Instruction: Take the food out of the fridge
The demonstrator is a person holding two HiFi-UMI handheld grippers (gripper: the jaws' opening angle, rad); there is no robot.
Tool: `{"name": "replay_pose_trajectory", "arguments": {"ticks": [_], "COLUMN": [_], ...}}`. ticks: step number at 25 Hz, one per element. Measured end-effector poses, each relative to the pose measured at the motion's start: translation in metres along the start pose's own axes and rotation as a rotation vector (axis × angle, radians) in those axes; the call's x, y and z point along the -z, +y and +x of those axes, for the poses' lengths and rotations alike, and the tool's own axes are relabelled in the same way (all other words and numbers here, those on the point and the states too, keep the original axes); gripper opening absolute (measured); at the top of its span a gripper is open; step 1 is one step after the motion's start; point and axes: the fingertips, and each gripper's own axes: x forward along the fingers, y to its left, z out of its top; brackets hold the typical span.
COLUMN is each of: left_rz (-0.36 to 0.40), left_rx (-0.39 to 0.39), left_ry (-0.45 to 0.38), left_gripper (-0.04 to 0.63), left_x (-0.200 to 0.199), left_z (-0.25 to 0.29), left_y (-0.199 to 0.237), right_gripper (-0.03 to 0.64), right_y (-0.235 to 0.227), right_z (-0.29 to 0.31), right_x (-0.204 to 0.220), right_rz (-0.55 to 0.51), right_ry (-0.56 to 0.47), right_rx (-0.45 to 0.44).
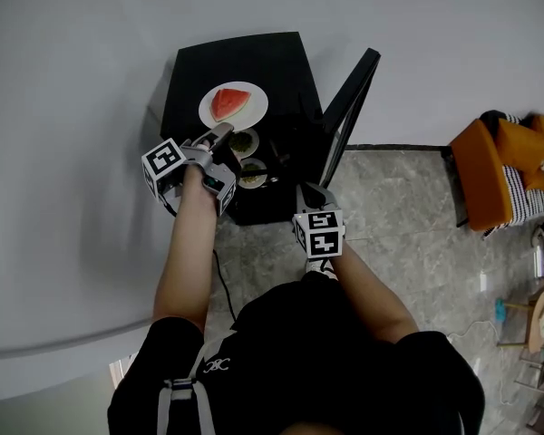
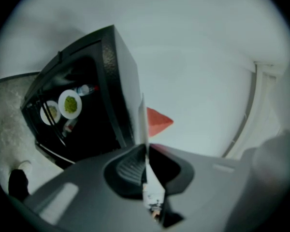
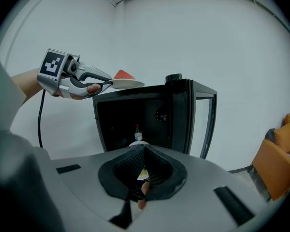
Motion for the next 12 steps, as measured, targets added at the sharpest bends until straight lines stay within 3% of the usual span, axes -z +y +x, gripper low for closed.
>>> {"name": "replay_pose_trajectory", "arguments": {"ticks": [12], "left_rz": [-0.045], "left_rx": [-0.016], "left_ry": [-0.04], "left_gripper": [0.017], "left_x": [-0.014], "left_z": [0.018], "left_y": [0.014], "right_gripper": [-0.011], "right_y": [-0.012], "right_z": [0.004], "right_x": [0.002], "right_rz": [-0.004], "right_ry": [0.02], "right_rx": [-0.003]}}
